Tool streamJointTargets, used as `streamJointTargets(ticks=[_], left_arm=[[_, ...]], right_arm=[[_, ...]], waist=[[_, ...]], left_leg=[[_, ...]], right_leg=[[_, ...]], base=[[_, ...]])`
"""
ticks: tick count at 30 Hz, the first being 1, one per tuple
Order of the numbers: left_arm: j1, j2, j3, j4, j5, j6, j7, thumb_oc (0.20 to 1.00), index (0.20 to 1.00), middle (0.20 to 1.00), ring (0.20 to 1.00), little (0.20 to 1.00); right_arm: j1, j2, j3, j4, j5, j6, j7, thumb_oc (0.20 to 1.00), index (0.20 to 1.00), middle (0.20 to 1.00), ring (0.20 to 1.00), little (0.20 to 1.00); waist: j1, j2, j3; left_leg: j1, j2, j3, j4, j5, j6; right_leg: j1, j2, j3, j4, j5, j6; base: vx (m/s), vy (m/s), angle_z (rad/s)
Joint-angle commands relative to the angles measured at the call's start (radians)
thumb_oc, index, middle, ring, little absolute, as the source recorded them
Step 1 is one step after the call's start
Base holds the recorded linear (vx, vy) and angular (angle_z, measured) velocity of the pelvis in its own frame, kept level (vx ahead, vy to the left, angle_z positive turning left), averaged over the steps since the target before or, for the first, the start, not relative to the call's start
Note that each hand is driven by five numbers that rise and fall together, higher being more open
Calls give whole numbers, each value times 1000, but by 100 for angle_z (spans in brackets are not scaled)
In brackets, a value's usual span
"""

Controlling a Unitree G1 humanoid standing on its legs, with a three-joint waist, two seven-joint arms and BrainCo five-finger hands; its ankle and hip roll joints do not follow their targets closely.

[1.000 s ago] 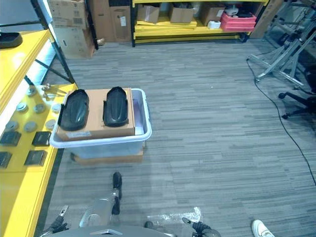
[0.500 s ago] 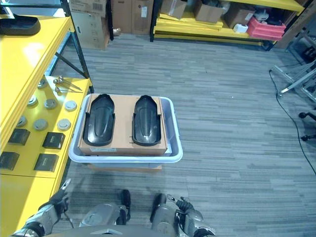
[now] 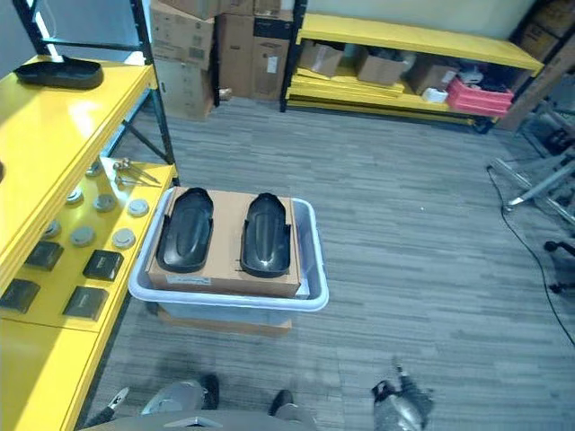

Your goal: Move parts from the plastic box to the shelf.

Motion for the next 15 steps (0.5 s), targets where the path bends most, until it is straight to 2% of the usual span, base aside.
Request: streamJointTargets(ticks=[1,2,3,4,5,8,10,11,15], left_arm=[[-60,1,17,11,9,9,4,1000,1000,1000,1000,1000],[-62,3,28,10,9,15,3,1000,1000,1000,1000,1000],[-58,4,51,1,16,26,1,1000,1000,1000,1000,1000],[-58,4,53,-1,17,29,1,1000,1000,1000,1000,1000],[-57,4,60,-2,21,34,-1,1000,1000,1000,1000,1000],[-36,-7,62,1,42,18,-7,1000,1000,1000,1000,1000],[-32,-9,59,3,51,12,-12,1000,1000,1000,1000,1000],[-22,-9,49,8,61,-2,-22,1000,1000,1000,1000,1000],[-21,-1,-8,17,75,-37,-49,1000,1000,1000,1000,1000]], right_arm=[[12,-130,-81,-138,-192,-181,-200,1000,1000,1000,1000,1000],[17,-147,-101,-179,-235,-195,-209,1000,1000,1000,1000,1000],[21,-183,-150,-304,-305,-159,-196,1000,1000,1000,1000,1000],[21,-185,-153,-312,-309,-163,-185,1000,1000,1000,1000,1000],[14,-199,-164,-364,-321,-136,-153,1000,1000,1000,1000,1000],[-55,-267,-107,-521,-385,39,-24,1000,1000,1000,1000,1000],[-73,-280,-86,-536,-384,76,-2,1000,1000,1000,1000,1000],[-105,-300,-47,-542,-354,128,24,1000,1000,1000,1000,1000],[-241,-344,60,-450,-275,183,37,1000,1000,1000,1000,1000]], waist=[[-11,21,44],[-15,22,41],[-21,24,42],[-21,24,40],[-21,26,39],[0,30,41],[7,30,41],[23,32,45],[79,42,63]], left_leg=[[29,105,-44,-145,136,-88],[28,105,-41,-148,139,-88],[34,105,-42,-150,132,-90],[30,105,-42,-151,136,-89],[30,104,-44,-152,135,-90],[26,100,-57,-160,132,-93],[19,99,-60,-160,137,-92],[16,97,-68,-158,136,-93],[-22,86,-100,-140,140,-95]], right_leg=[[98,-6,-9,-88,35,59],[95,-7,-10,-89,37,60],[99,-9,-12,-86,30,64],[96,-9,-12,-87,33,64],[96,-10,-12,-87,30,64],[93,-18,-21,-89,19,64],[90,-20,-24,-89,21,63],[91,-23,-32,-87,17,61],[73,-39,-62,-71,14,58]], base=[[26,30,7],[51,49,-5],[33,41,-19],[39,40,-25],[31,32,-18],[42,53,-10],[30,31,-2],[30,32,22],[3,34,29]])
